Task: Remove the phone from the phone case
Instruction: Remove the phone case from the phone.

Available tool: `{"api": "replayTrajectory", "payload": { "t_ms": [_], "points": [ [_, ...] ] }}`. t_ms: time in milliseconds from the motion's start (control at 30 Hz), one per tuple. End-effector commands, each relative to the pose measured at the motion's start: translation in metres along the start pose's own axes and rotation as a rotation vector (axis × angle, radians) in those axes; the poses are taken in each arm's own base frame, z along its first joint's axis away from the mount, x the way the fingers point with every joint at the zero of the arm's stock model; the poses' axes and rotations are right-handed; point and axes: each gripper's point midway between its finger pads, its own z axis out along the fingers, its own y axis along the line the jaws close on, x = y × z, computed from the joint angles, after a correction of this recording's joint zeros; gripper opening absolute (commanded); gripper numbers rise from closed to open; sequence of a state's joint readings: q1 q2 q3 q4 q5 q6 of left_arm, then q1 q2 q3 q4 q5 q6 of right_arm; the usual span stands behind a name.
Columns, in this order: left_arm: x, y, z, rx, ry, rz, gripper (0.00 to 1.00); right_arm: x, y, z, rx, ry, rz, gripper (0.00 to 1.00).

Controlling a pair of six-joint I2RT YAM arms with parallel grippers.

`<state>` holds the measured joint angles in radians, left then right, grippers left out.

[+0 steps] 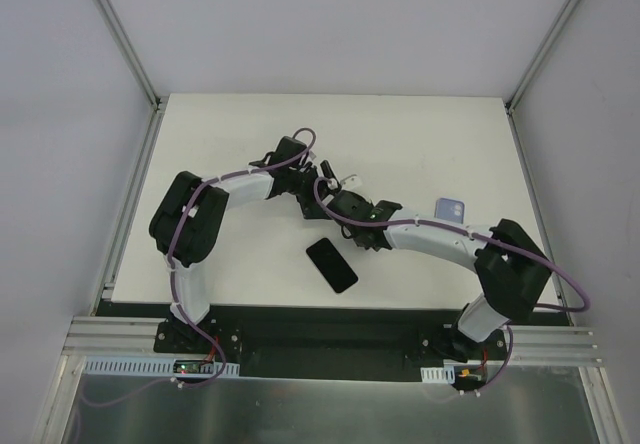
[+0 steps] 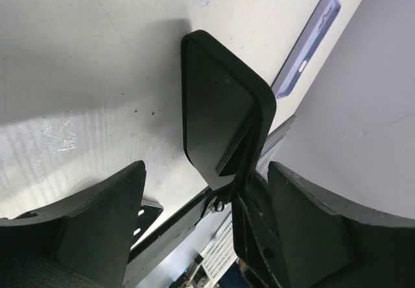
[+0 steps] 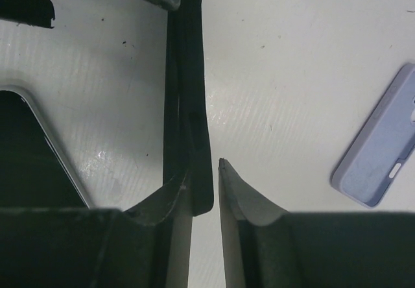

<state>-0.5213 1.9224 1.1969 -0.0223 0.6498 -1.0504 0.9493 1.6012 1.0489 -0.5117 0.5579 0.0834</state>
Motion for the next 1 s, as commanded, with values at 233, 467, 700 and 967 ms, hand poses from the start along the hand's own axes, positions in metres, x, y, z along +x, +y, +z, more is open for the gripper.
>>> {"api": "replayTrajectory", "payload": {
  "t_ms": [233,467,700,967],
  "points": [
    [0.008,-0.001,-0.007,0.011,0.031,0.034,0.74,-0.009,0.015,0.038,0.021,-0.017,0.085,0.18],
    [0.015,0.009,-0.010,-0.007,0.034,0.029,0.74,0.005,0.014,0.060,-0.014,0.032,0.160,0.18],
    [0.025,0.018,-0.020,-0.019,0.024,0.035,0.73,0.010,0.003,0.066,-0.015,0.041,0.180,0.13],
    [0.051,0.011,-0.025,-0.004,0.058,0.097,0.71,0.008,0.006,0.059,-0.090,0.017,0.218,0.01]
  ]
}}
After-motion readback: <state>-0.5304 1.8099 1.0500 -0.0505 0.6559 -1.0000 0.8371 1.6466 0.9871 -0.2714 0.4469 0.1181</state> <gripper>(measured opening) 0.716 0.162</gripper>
